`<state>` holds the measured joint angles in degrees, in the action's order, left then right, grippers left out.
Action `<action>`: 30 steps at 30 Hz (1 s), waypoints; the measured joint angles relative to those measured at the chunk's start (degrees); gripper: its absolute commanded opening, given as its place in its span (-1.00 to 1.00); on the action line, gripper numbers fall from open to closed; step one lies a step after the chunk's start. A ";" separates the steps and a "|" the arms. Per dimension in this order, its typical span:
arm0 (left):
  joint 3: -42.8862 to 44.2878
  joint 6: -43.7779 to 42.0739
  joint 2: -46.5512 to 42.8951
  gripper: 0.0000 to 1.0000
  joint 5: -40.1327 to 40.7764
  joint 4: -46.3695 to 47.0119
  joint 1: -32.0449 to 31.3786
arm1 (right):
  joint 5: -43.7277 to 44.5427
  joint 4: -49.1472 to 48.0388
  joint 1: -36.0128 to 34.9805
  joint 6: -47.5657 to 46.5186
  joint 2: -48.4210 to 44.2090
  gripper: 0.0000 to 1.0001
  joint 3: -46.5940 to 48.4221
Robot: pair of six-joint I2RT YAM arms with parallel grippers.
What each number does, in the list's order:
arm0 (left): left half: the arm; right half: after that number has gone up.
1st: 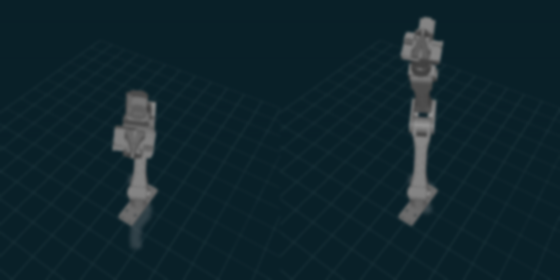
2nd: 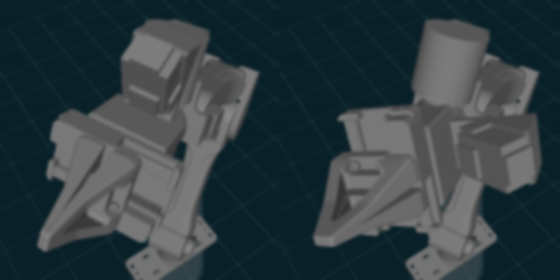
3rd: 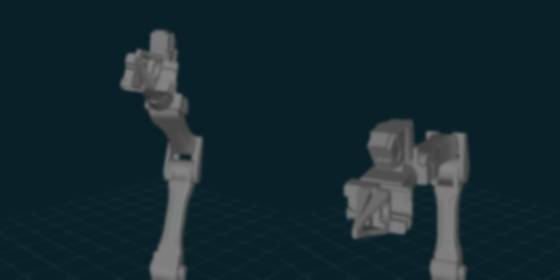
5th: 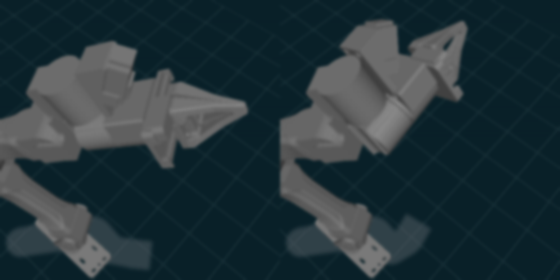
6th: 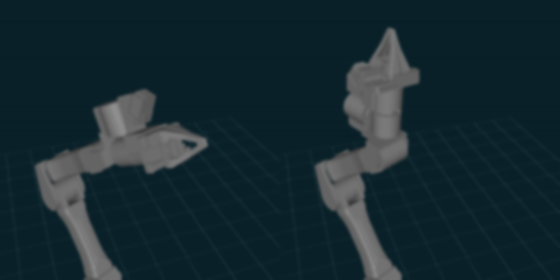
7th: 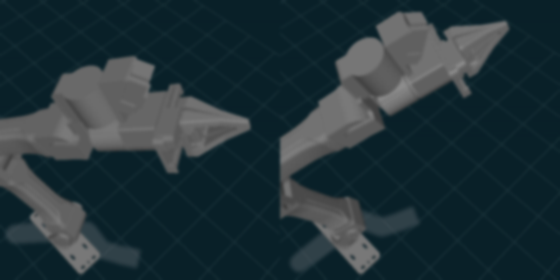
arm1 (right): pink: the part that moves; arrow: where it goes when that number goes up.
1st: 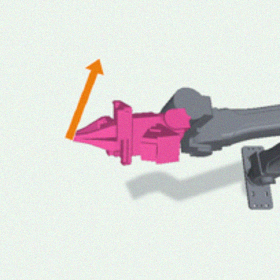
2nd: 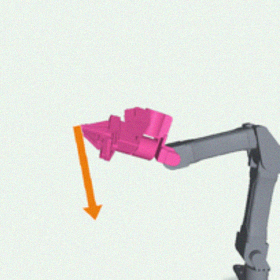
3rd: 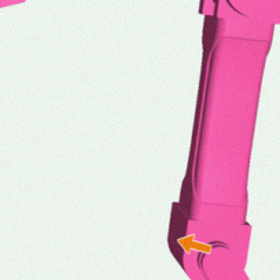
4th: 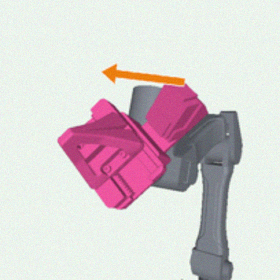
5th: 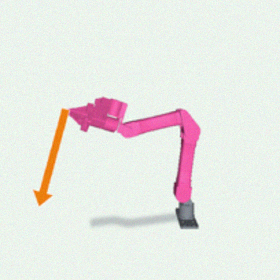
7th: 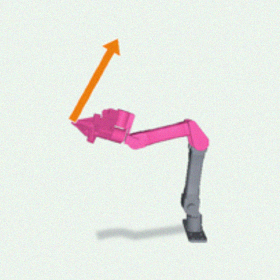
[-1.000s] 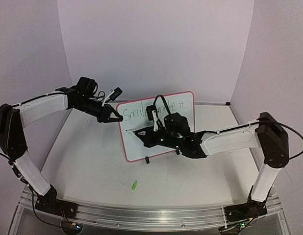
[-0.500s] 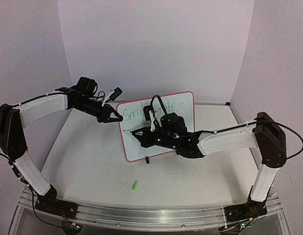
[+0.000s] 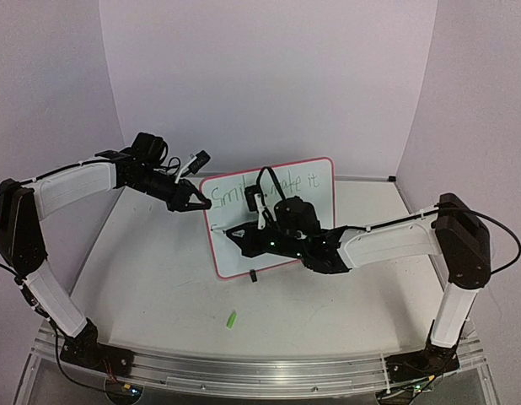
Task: Write a sentence on the whiteboard
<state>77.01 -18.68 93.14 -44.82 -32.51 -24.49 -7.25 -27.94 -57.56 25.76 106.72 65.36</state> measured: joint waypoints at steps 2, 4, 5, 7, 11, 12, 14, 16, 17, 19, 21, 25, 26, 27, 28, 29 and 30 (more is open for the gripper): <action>0.00 0.00 0.00 -1.00 0.00 0.00 0.00 | 0.02 0.18 0.00 0.00 0.00 -1.00 0.00; 0.00 0.00 0.00 -1.00 0.01 0.00 0.00 | 0.03 0.24 0.00 0.00 0.00 -1.00 0.00; 0.00 0.00 0.00 -1.00 0.01 0.00 0.00 | 0.04 0.27 0.00 0.00 0.00 -1.00 0.00; 0.00 0.00 0.00 -1.00 0.00 0.00 0.00 | 0.02 0.35 0.00 0.00 0.00 -1.00 0.00; 0.00 0.00 0.00 -1.00 0.02 0.00 0.00 | 0.02 0.65 -0.02 0.00 0.00 -1.00 -0.02; 0.00 0.00 0.00 -1.00 0.02 0.00 0.00 | 0.02 0.65 -0.02 0.00 0.00 -1.00 -0.02; 0.00 0.00 0.00 -1.00 0.02 0.00 0.00 | 0.03 0.68 -0.02 0.00 0.00 -1.00 -0.04; 0.00 0.00 0.00 -1.00 0.02 0.00 0.00 | 0.04 0.79 -0.02 0.00 -0.02 -1.00 -0.26; 0.00 0.00 0.00 -1.00 0.02 0.00 0.00 | 0.04 0.90 -0.02 0.00 -0.02 -1.00 -0.45; 0.00 0.00 0.00 -1.00 0.02 0.02 0.00 | 0.04 1.19 -0.04 0.00 -0.02 -1.00 -0.78; 0.00 0.00 0.00 -1.00 0.02 0.00 0.00 | 0.09 1.69 -0.12 0.00 -0.02 -1.00 -0.90; 0.00 -0.02 0.00 -1.00 0.02 0.00 0.00 | 0.31 1.96 -0.13 0.00 -0.16 -1.00 -1.08; 0.00 -0.02 -0.02 -1.00 0.02 0.02 0.00 | 0.39 2.00 -0.13 0.00 -0.24 -1.00 -1.16; 0.00 -0.02 -0.02 -1.00 0.02 0.02 0.00 | 0.54 2.02 -0.13 0.00 -0.33 -1.00 -1.31; 0.00 -0.02 -0.02 -1.00 0.04 0.00 0.00 | 0.70 2.08 -0.13 0.00 -0.44 -1.00 -1.42; 0.00 -0.03 -0.02 -1.00 0.04 0.00 0.00 | 0.82 2.19 -0.13 0.00 -0.56 -1.00 -1.53; 0.00 -0.04 -0.02 -1.00 0.02 0.00 0.00 | 0.96 2.31 -0.13 0.00 -0.68 -1.00 -1.60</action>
<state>77.01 -18.72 93.12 -44.79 -32.51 -24.49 -6.29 -25.63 -57.69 25.76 106.04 63.76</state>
